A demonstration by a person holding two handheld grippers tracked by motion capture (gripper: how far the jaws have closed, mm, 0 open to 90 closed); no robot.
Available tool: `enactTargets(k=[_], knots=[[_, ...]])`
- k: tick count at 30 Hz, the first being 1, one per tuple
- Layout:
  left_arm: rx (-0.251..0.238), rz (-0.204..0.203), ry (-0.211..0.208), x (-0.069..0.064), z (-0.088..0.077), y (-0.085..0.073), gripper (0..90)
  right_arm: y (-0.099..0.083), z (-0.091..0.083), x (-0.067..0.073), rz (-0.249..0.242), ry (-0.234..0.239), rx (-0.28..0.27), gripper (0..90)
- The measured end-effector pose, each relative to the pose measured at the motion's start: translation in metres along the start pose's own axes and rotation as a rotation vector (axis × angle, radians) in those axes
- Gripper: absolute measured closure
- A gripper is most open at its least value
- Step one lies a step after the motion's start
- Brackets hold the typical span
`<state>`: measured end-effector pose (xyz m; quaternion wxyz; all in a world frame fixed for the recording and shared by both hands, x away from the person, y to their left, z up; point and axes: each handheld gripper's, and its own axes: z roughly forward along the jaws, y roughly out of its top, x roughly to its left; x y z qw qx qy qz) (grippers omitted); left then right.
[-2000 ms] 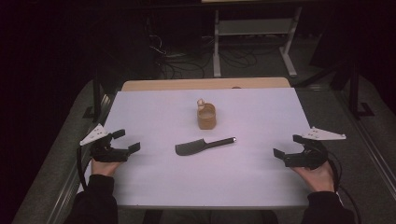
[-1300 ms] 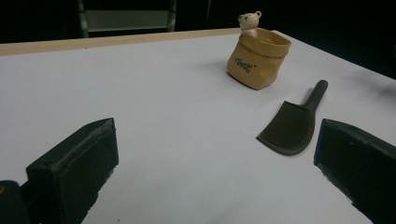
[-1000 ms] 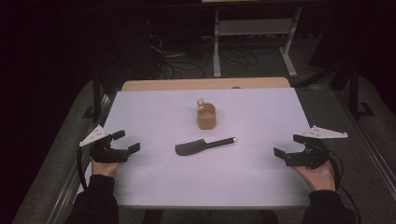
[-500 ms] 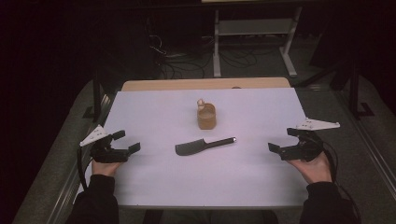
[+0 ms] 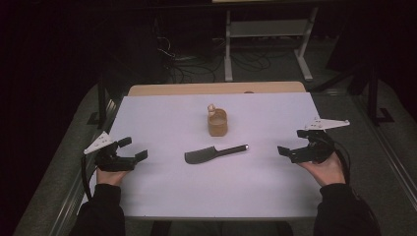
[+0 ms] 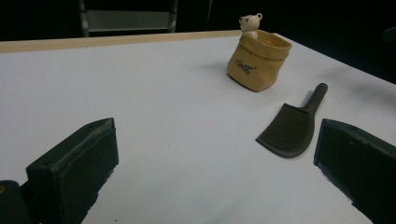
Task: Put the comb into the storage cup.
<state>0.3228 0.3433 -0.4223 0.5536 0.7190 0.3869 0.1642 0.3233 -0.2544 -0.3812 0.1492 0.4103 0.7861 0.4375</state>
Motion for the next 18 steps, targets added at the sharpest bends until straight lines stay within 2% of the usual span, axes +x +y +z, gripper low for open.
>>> enactTargets(k=[18], knots=[[-0.002,0.001,0.003,0.001,0.0,0.0,0.0,0.017,0.016,0.003,-0.038,0.024,0.033,0.0]])
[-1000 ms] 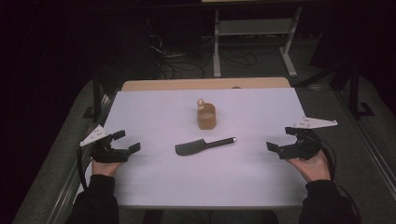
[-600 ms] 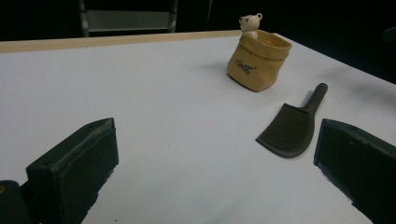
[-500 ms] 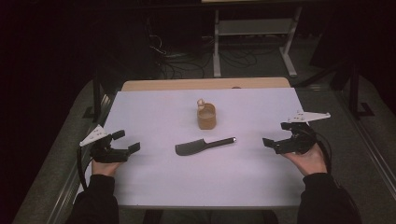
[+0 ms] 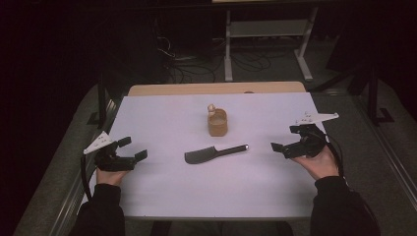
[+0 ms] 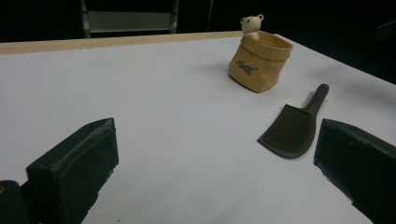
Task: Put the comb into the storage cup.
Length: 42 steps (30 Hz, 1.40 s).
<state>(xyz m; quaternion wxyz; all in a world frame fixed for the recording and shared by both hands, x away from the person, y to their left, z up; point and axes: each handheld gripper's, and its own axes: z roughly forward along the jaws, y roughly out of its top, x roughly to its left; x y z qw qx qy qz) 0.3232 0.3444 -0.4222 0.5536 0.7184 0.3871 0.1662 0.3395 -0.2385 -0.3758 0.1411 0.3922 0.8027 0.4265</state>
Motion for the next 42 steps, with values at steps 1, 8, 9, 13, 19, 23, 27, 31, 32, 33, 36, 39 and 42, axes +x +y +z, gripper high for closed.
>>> enactTargets(k=[1,8,9,13,19,23,27,31,32,33,36,39,42], knots=[[0.0,0.0,0.0,0.0,0.0,0.0,0.0,0.001,0.0,0.0,-0.002,0.002,0.0,0.0],[-0.001,0.0,0.001,0.0,0.0,0.0,0.0,0.006,0.003,-0.001,-0.005,0.007,0.005,0.0],[-0.001,0.0,0.001,0.0,0.0,0.0,0.0,0.008,0.004,0.0,-0.008,0.01,0.007,0.0],[-0.001,0.0,0.002,0.0,0.0,0.0,0.0,0.013,0.006,0.001,-0.018,0.017,0.009,0.0],[-0.001,0.001,0.001,0.0,0.0,0.0,0.0,0.019,0.01,0.003,-0.026,0.024,0.01,0.0],[-0.002,0.001,0.002,0.001,0.0,0.0,0.0,0.023,0.013,0.005,-0.034,0.032,0.012,0.0],[-0.003,0.002,0.003,0.001,-0.001,0.0,0.0,0.028,0.017,0.006,-0.042,0.04,0.014,0.0],[-0.004,0.001,0.003,0.001,0.0,0.0,0.0,0.031,0.021,0.008,-0.046,0.049,0.019,0.0],[-0.004,0.002,0.002,0.001,0.0,0.0,0.0,0.032,0.022,0.009,-0.049,0.05,0.016,0.0],[-0.004,0.001,0.002,0.001,0.0,0.0,0.0,0.032,0.023,0.009,-0.047,0.051,0.02,0.0],[-0.003,0.003,0.003,0.001,0.0,0.0,0.0,0.035,0.026,0.01,-0.051,0.054,0.023,0.0],[-0.003,0.003,0.003,0.001,0.0,0.0,0.0,0.036,0.027,0.01,-0.053,0.054,0.023,0.0],[-0.003,0.004,0.002,0.001,0.0,0.0,0.0,0.038,0.03,0.01,-0.059,0.057,0.027,0.0]])
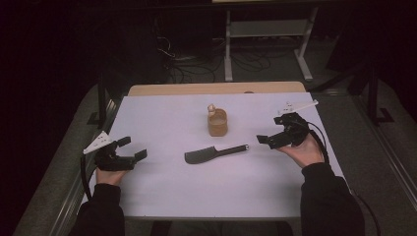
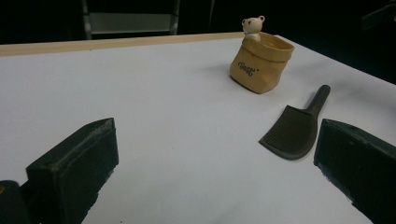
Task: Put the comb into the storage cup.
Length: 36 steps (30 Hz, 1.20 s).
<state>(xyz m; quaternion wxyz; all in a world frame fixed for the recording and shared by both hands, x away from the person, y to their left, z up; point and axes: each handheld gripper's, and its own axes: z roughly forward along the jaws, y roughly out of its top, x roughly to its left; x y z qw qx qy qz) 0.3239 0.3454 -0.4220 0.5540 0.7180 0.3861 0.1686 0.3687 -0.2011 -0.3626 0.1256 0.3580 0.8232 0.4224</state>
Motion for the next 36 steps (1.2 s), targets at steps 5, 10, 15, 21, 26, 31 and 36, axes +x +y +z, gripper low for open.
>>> enactTargets(k=[5,10,15,21,26,31,36], knots=[[-0.003,-0.001,0.0,0.0,0.0,0.0,0.0,0.003,0.004,0.0,-0.002,0.005,0.005,1.1],[-0.003,0.0,0.0,0.0,0.0,0.0,0.0,0.004,0.009,0.0,-0.006,0.017,0.005,2.8],[-0.001,0.002,0.001,0.0,0.0,0.0,0.0,0.005,0.013,0.0,-0.002,0.026,0.009,4.8],[-0.002,0.001,0.001,0.0,0.0,0.0,0.0,0.004,0.018,-0.001,0.002,0.03,0.001,9.3],[-0.003,0.001,0.002,0.001,0.001,0.0,0.0,0.005,0.024,-0.002,0.008,0.044,-0.012,13.5],[-0.003,0.002,0.002,0.001,0.001,0.0,0.0,0.004,0.029,-0.001,0.006,0.047,-0.006,14.4],[-0.003,0.001,0.002,0.001,0.001,0.0,0.0,0.004,0.036,-0.002,0.008,0.051,0.0,15.3]])
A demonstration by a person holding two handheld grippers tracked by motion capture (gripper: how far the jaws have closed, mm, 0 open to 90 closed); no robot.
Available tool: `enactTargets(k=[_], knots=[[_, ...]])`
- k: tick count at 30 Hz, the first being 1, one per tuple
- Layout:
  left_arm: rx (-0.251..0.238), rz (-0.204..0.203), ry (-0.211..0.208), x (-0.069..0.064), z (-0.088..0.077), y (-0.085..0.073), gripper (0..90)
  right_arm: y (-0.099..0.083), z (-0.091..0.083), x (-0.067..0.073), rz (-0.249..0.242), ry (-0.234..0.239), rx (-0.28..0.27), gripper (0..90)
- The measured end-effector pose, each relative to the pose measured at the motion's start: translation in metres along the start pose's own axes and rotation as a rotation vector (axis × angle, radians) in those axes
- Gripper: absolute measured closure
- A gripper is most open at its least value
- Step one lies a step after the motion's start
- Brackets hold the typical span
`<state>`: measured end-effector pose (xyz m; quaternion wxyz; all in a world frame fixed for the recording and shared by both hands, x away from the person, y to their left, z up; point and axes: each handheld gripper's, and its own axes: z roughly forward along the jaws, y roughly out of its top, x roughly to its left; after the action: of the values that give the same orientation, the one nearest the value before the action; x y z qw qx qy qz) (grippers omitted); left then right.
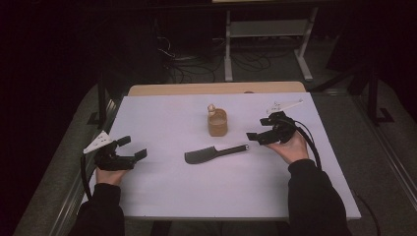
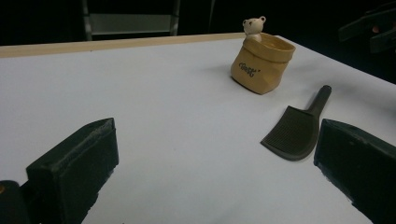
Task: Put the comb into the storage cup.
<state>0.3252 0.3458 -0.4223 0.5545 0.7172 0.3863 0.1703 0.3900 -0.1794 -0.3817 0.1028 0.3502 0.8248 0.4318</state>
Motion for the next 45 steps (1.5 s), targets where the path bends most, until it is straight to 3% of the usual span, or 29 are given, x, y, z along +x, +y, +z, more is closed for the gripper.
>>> enactTargets(k=[21,31,37,45], knots=[[0.0,0.002,0.0,0.001,0.0,0.0,0.0,-0.006,0.03,-0.001,0.005,0.042,0.024,21.0],[-0.002,0.002,-0.001,0.001,0.001,0.0,0.0,-0.01,0.042,0.001,0.004,0.081,0.028,32.0],[-0.002,0.002,-0.001,0.001,0.001,0.0,0.0,-0.011,0.05,0.002,0.002,0.085,0.033,38.0],[-0.001,0.003,-0.001,0.001,0.002,0.0,0.0,-0.01,0.054,0.006,-0.007,0.07,0.023,53.7]])
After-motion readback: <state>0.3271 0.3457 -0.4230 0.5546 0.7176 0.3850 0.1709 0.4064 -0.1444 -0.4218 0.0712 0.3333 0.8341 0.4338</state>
